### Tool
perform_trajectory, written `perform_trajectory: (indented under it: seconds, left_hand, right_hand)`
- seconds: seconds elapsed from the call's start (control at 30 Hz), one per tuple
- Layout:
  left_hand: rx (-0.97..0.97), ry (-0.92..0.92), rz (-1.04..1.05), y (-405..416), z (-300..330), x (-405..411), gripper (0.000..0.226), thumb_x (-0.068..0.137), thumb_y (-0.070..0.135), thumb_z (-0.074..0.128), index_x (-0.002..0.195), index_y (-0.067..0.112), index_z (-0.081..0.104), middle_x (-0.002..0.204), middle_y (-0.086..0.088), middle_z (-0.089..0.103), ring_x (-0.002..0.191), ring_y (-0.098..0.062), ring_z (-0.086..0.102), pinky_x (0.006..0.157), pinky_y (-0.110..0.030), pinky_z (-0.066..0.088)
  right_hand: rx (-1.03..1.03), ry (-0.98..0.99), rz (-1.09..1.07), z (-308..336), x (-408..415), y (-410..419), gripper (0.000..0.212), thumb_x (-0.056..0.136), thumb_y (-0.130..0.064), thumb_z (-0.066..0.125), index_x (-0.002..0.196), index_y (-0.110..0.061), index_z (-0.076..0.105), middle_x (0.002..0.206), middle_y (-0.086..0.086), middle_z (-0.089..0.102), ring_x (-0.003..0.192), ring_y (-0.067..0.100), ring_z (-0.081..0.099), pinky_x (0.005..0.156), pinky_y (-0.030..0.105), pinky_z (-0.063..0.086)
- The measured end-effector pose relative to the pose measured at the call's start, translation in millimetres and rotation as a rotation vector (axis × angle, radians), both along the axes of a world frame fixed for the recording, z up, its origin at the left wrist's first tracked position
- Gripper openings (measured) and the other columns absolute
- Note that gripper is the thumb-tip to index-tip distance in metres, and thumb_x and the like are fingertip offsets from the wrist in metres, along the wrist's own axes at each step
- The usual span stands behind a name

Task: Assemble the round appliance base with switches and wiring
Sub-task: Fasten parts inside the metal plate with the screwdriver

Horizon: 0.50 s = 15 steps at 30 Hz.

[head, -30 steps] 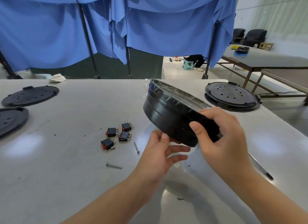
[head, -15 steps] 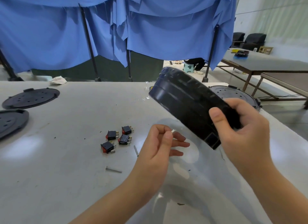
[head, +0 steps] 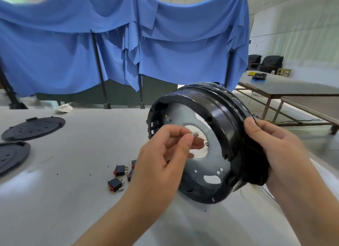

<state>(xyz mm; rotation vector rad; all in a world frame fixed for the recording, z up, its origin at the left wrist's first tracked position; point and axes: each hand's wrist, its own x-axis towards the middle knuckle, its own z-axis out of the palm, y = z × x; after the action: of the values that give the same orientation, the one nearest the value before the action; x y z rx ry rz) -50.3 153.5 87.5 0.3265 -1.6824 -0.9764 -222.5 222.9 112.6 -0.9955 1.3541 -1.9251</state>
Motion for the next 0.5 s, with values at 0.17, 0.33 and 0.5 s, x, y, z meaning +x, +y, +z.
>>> perform_trajectory:
  seconds: [0.17, 0.33, 0.5]
  left_hand:
    - [-0.101, -0.063, 0.043, -0.5, 18.4, -7.4, 0.007, 0.091, 0.026, 0.061, 0.090, 0.030, 0.066, 0.088, 0.014, 0.074, 0.087, -0.005, 0.071, 0.076, -0.018, 0.055]
    - [-0.192, -0.116, 0.082, -4.2, 30.5, -15.3, 0.007, 0.086, 0.023, 0.068, 0.083, 0.029, 0.070, 0.079, 0.015, 0.073, 0.076, -0.003, 0.071, 0.071, -0.011, 0.053]
    - [-0.288, -0.157, 0.167, -3.0, 25.7, -19.6, 0.012, 0.084, 0.013, 0.069, 0.085, 0.025, 0.070, 0.081, 0.016, 0.072, 0.073, 0.004, 0.069, 0.070, -0.005, 0.049]
  right_hand:
    - [0.041, -0.098, 0.075, -6.3, -0.2, 3.8, 0.026, 0.067, -0.037, 0.067, 0.076, -0.013, 0.073, 0.081, 0.013, 0.074, 0.067, 0.024, 0.069, 0.055, 0.035, 0.059]
    - [0.020, -0.162, 0.066, -13.9, -0.4, 4.7, 0.026, 0.071, -0.037, 0.063, 0.074, -0.012, 0.068, 0.072, 0.010, 0.070, 0.060, 0.022, 0.065, 0.054, 0.035, 0.057]
    - [-0.035, -0.149, 0.024, -20.4, -1.7, 3.9, 0.021, 0.071, -0.035, 0.064, 0.067, -0.014, 0.068, 0.069, 0.011, 0.066, 0.057, 0.021, 0.061, 0.049, 0.032, 0.056]
